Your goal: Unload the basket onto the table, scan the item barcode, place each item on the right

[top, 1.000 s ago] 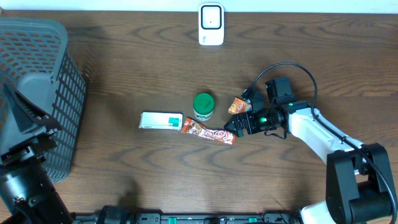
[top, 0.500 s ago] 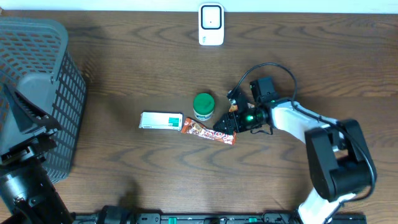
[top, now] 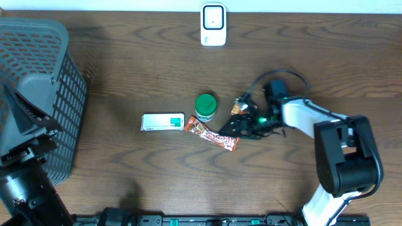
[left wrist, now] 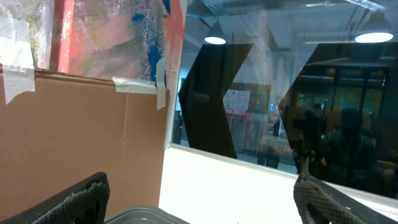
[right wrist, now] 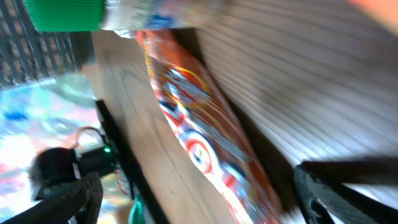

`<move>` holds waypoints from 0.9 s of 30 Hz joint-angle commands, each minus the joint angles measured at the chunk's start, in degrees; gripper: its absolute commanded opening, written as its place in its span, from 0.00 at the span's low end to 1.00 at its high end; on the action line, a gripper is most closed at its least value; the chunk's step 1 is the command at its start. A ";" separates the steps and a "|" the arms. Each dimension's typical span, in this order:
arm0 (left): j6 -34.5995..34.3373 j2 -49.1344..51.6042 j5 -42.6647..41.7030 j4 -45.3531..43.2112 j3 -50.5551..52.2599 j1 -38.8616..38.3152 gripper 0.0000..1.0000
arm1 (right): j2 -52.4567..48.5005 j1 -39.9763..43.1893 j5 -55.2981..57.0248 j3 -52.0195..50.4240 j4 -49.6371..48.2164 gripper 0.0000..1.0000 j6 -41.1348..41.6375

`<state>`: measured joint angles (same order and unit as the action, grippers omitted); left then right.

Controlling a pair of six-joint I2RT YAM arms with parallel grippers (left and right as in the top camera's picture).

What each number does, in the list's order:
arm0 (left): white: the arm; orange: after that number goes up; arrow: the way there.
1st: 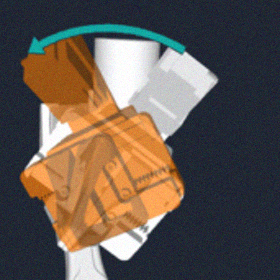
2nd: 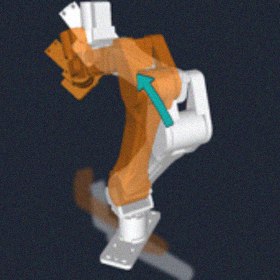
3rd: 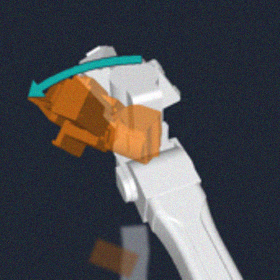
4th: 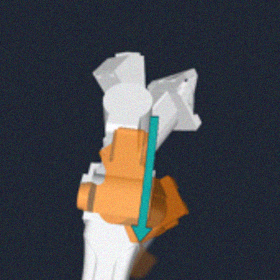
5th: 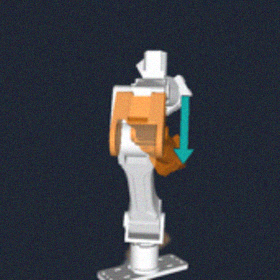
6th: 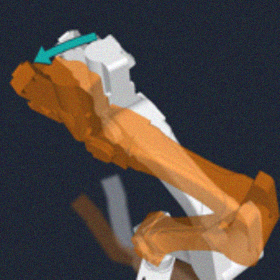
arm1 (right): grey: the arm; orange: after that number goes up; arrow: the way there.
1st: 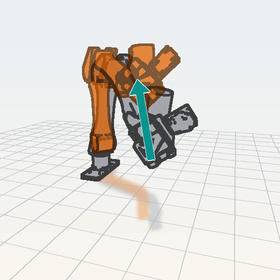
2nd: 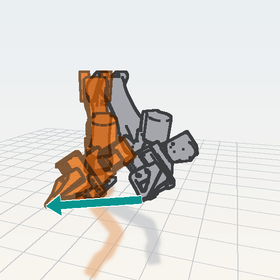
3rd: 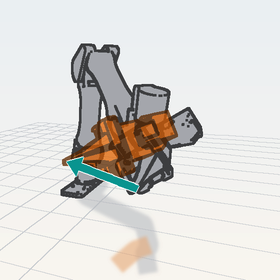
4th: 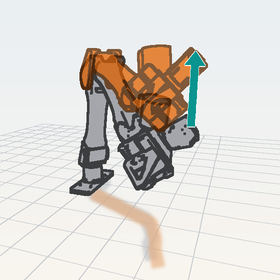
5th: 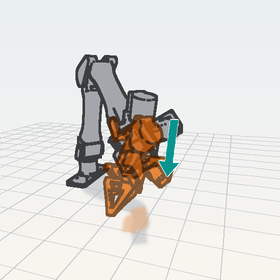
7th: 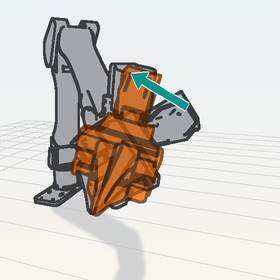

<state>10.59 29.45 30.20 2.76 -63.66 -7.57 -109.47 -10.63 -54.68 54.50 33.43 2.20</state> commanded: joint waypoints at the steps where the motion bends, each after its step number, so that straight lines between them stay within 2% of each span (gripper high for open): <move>1: 0.76 -0.52 0.50 -0.26 -0.70 0.28 0.95 | -5.16 4.98 20.24 -3.72 2.43 0.95 -0.13; 7: 0.76 -0.52 0.50 -0.26 -0.70 0.28 0.95 | -5.18 5.95 19.69 -3.87 4.24 0.91 -0.11; 16: 0.79 -0.52 0.52 -0.44 -0.70 0.28 0.95 | -5.18 -2.67 25.14 -4.07 1.55 0.91 3.06; 19: 1.05 -0.52 0.52 -0.44 -0.70 0.28 0.95 | -5.18 -5.05 26.53 -4.20 2.12 0.85 3.15; 21: 1.70 -0.52 0.52 -0.46 -0.70 0.28 0.95 | -5.18 -5.90 27.71 -4.35 2.16 0.71 4.09; 22: 1.86 -0.52 0.52 -0.46 -0.70 0.28 0.95 | -5.18 -6.12 28.41 -4.42 2.16 0.56 4.66; 24: 1.86 -0.52 0.52 -0.46 -0.70 0.28 0.95 | -5.18 -6.29 29.40 -4.57 2.14 0.12 5.38; 25: 1.86 -0.52 0.52 -0.46 -0.70 0.28 0.95 | -5.18 -6.27 29.70 -4.59 2.16 0.01 5.79; 27: 1.86 -0.52 0.52 -0.46 -0.70 0.28 0.95 | -5.16 -6.23 29.79 -4.52 2.03 0.01 5.95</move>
<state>11.22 29.45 30.20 2.61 -63.66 -7.57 -110.26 -16.21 -46.11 52.99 35.46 6.35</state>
